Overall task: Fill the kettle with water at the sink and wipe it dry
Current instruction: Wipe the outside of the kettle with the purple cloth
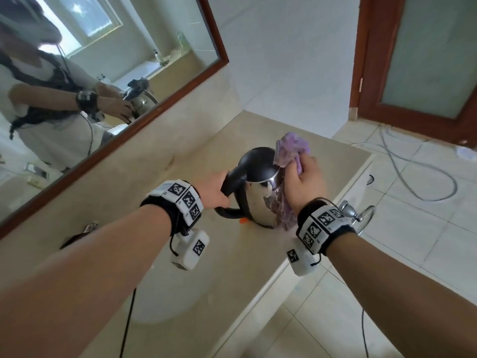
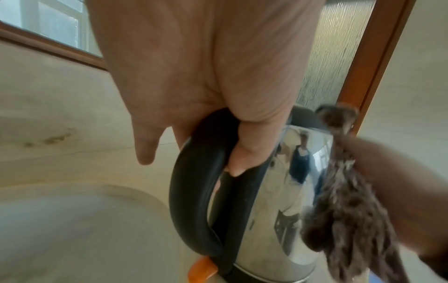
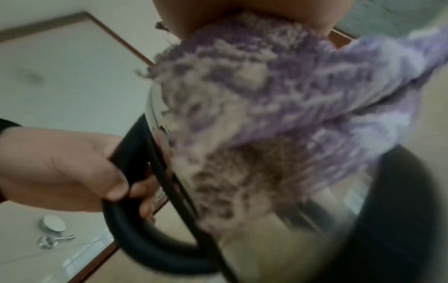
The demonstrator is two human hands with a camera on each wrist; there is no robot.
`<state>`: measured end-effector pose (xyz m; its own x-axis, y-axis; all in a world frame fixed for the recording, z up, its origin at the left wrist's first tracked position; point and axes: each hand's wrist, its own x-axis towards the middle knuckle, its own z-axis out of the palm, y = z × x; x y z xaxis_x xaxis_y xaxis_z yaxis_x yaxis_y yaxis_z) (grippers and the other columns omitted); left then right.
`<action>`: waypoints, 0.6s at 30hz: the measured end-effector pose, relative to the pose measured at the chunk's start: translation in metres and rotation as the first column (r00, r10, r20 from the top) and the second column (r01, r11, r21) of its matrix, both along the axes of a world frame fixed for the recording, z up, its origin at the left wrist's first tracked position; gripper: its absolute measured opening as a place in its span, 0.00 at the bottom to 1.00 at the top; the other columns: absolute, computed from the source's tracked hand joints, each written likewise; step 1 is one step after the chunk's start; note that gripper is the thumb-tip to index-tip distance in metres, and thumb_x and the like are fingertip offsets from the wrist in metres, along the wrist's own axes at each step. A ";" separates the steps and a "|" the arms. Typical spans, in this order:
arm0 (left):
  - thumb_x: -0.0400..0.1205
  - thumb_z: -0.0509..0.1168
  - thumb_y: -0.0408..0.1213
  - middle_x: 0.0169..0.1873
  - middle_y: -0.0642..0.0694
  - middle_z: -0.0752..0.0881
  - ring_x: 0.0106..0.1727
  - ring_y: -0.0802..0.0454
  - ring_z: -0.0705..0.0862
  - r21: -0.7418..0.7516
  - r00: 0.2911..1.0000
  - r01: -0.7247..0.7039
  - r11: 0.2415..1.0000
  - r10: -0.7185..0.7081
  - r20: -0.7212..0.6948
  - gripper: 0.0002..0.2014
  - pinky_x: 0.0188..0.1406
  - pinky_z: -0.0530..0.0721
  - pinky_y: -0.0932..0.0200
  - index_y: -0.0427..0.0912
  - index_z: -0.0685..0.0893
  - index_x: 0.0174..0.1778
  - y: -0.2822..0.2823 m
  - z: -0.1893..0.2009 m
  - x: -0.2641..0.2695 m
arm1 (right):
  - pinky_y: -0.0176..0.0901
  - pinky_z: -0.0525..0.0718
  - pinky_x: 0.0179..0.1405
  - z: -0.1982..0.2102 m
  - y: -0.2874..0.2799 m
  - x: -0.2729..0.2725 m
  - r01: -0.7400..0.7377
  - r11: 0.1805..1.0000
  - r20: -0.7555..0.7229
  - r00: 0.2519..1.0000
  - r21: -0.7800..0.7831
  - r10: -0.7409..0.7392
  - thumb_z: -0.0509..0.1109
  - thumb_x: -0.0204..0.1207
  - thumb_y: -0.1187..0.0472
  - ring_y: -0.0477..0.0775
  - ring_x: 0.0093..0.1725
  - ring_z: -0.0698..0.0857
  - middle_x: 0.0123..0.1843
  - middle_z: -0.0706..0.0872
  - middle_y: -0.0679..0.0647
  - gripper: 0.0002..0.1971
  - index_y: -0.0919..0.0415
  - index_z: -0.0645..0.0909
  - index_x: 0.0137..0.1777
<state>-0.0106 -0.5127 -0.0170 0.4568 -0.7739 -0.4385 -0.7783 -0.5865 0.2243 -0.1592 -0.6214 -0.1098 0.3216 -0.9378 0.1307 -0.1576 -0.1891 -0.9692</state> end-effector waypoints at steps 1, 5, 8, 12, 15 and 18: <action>0.71 0.72 0.28 0.41 0.43 0.84 0.45 0.43 0.84 -0.001 1.000 0.005 1.000 -0.005 0.004 0.14 0.49 0.82 0.50 0.43 0.76 0.46 -0.004 0.001 0.001 | 0.43 0.73 0.47 0.005 -0.006 0.003 -0.007 0.999 0.023 1.000 -0.043 0.008 0.57 0.82 0.54 0.55 0.44 0.78 0.47 0.79 0.56 0.09 0.53 0.78 0.48; 0.73 0.70 0.25 0.33 0.51 0.82 0.36 0.56 0.79 -0.026 1.000 0.010 1.000 -0.010 0.020 0.11 0.33 0.73 0.77 0.41 0.77 0.45 -0.008 0.004 0.005 | 0.47 0.80 0.52 -0.030 -0.007 0.002 0.032 0.993 -0.010 0.999 0.114 -0.031 0.52 0.83 0.47 0.58 0.46 0.82 0.52 0.83 0.58 0.16 0.49 0.78 0.60; 0.74 0.69 0.25 0.34 0.56 0.81 0.38 0.56 0.81 -0.009 0.999 -0.016 1.000 0.016 0.045 0.12 0.30 0.73 0.76 0.45 0.77 0.46 -0.015 0.005 0.009 | 0.52 0.82 0.59 -0.057 0.004 -0.006 0.044 0.965 -0.080 0.997 0.258 -0.024 0.50 0.83 0.47 0.60 0.49 0.83 0.55 0.83 0.60 0.18 0.51 0.76 0.65; 0.74 0.63 0.16 0.49 0.40 0.85 0.52 0.40 0.86 0.016 0.981 -0.182 0.983 0.183 -0.070 0.17 0.46 0.90 0.40 0.39 0.78 0.54 -0.023 0.005 0.007 | 0.43 0.73 0.53 -0.024 -0.001 -0.008 -0.002 0.967 -0.023 1.000 0.253 0.008 0.52 0.85 0.51 0.53 0.46 0.76 0.51 0.76 0.53 0.16 0.52 0.77 0.65; 0.74 0.61 0.13 0.41 0.45 0.83 0.47 0.43 0.85 0.018 0.973 -0.212 0.977 0.212 -0.086 0.18 0.46 0.90 0.38 0.45 0.77 0.44 -0.030 0.003 0.010 | 0.39 0.69 0.44 0.010 -0.009 -0.001 0.000 0.997 0.052 0.999 0.079 -0.004 0.56 0.83 0.54 0.52 0.41 0.77 0.48 0.76 0.55 0.10 0.56 0.77 0.51; 0.73 0.62 0.13 0.43 0.43 0.84 0.46 0.42 0.86 0.034 0.974 -0.213 0.976 0.215 -0.070 0.19 0.37 0.92 0.45 0.41 0.79 0.51 -0.037 0.001 0.017 | 0.41 0.68 0.34 0.016 -0.020 0.001 -0.028 0.999 0.041 0.999 -0.039 0.030 0.58 0.82 0.54 0.45 0.32 0.73 0.45 0.75 0.56 0.09 0.57 0.76 0.46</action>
